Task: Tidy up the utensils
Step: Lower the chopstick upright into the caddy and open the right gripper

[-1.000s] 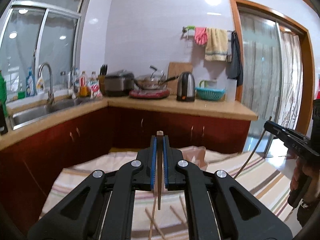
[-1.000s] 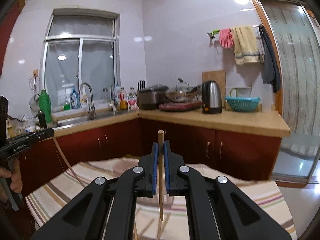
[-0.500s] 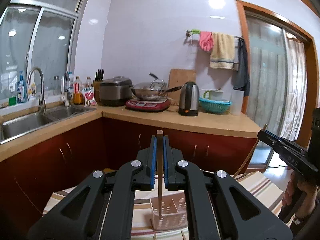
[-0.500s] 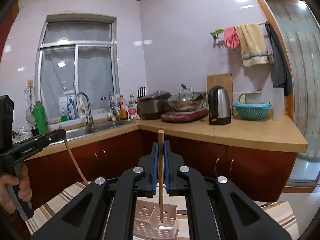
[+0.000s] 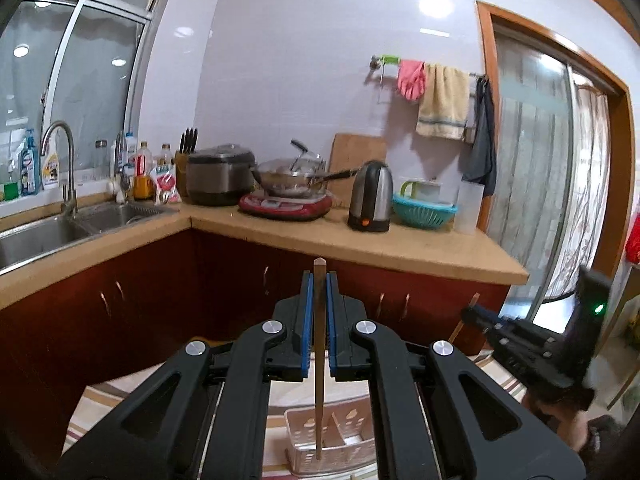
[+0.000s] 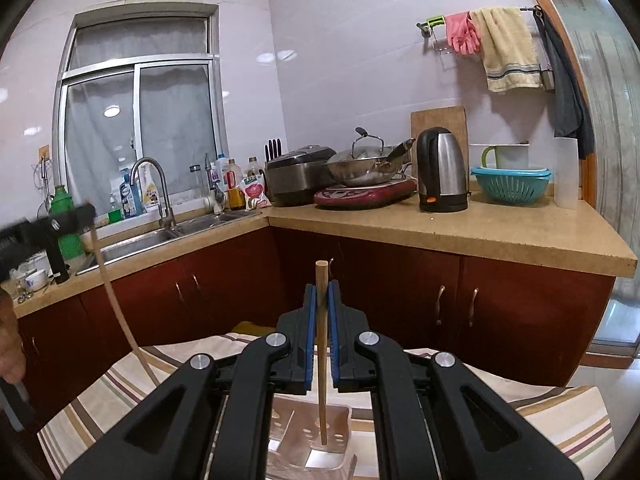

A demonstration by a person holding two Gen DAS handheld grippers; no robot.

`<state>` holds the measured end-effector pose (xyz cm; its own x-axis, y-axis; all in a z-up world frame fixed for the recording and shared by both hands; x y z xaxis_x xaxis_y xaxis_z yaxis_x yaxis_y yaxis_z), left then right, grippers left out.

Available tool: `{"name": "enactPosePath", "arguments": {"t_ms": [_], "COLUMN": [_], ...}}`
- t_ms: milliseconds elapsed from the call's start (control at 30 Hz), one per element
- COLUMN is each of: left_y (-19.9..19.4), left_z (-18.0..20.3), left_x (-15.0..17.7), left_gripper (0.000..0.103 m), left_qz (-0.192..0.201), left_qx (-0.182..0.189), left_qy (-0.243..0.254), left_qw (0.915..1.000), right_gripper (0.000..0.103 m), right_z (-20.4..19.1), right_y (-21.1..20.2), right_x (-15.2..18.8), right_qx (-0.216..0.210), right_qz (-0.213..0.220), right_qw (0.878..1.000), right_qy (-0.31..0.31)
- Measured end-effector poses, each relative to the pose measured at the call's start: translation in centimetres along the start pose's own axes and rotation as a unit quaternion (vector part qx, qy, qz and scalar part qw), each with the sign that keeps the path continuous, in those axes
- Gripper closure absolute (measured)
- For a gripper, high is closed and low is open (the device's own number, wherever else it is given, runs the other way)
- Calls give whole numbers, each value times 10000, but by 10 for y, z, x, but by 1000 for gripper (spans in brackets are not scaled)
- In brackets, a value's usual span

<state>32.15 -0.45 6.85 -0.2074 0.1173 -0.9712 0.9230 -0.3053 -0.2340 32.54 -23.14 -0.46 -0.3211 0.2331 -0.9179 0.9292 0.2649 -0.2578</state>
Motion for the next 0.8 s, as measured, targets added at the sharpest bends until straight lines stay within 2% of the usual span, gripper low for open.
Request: {"name": "enactPosePath", "arguments": {"t_ms": [167, 300, 633, 767, 800], "left_y": [-6, 7, 84, 98, 99], "left_z": [2, 3, -19, -25, -26], "left_x": [-20, -18, 50, 70, 73], "left_gripper": [96, 96, 96, 96, 93], "left_qz": [214, 167, -809, -1051, -1073], "left_qx": [-94, -199, -219, -256, -279], "left_qy": [141, 181, -262, -356, -345], "left_qw": [9996, 9995, 9961, 9935, 9932], "right_gripper": [97, 97, 96, 96, 92], "right_z": [0, 2, 14, 17, 18], "right_y": [2, 8, 49, 54, 55], "right_x": [-6, -3, 27, 30, 31], "right_qx": [5, 35, 76, 71, 60], "right_qz": [55, -62, -638, -690, -724], "right_qw": [10000, 10000, 9977, 9972, 9968], "right_qy": [-14, 19, 198, 293, 326]}}
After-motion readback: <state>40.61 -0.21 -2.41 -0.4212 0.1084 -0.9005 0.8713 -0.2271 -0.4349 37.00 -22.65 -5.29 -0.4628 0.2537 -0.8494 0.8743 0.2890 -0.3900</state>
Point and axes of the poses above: each gripper's, at about its wrist camera, not at the fingertips, and y roughly the way its jaws point, z to its right, x to its underside, the point moved 1 cm from there along y, roughly the way its jaws point, and after that the axes turned 8 degrees about y, right-handed, at the moved point
